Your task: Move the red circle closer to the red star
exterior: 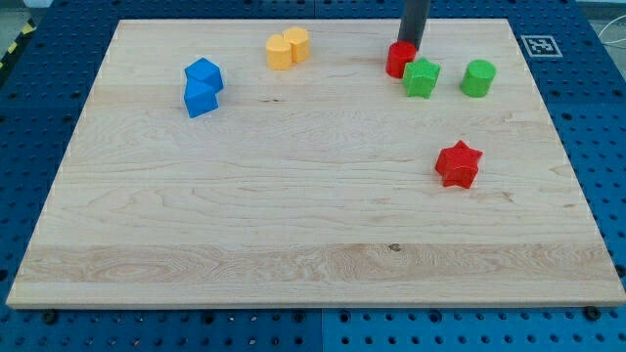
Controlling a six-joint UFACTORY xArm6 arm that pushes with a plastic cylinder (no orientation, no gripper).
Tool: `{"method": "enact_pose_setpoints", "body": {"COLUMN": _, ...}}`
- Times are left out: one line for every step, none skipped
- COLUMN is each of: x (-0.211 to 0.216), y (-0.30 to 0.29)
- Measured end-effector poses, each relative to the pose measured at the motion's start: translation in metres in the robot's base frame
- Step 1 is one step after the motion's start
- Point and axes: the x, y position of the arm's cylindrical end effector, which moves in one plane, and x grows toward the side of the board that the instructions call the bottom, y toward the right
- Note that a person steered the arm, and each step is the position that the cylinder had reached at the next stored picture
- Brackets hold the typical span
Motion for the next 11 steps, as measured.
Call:
{"method": "enact_pose_setpoints", "body": {"x": 0.023, "y": -0.013}}
{"method": "enact_pose_setpoints", "body": {"x": 0.039, "y": -0.031}}
{"method": "enact_pose_setpoints", "body": {"x": 0.05, "y": -0.05}}
{"method": "enact_pose_setpoints", "body": {"x": 0.055, "y": -0.072}}
{"method": "enact_pose_setpoints", "body": {"x": 0.059, "y": -0.09}}
{"method": "enact_pose_setpoints", "body": {"x": 0.062, "y": -0.087}}
{"method": "enact_pose_setpoints", "body": {"x": 0.072, "y": -0.078}}
{"method": "enact_pose_setpoints", "body": {"x": 0.083, "y": -0.06}}
{"method": "enact_pose_setpoints", "body": {"x": 0.082, "y": -0.048}}
{"method": "enact_pose_setpoints", "body": {"x": 0.093, "y": -0.029}}
{"method": "enact_pose_setpoints", "body": {"x": 0.096, "y": -0.01}}
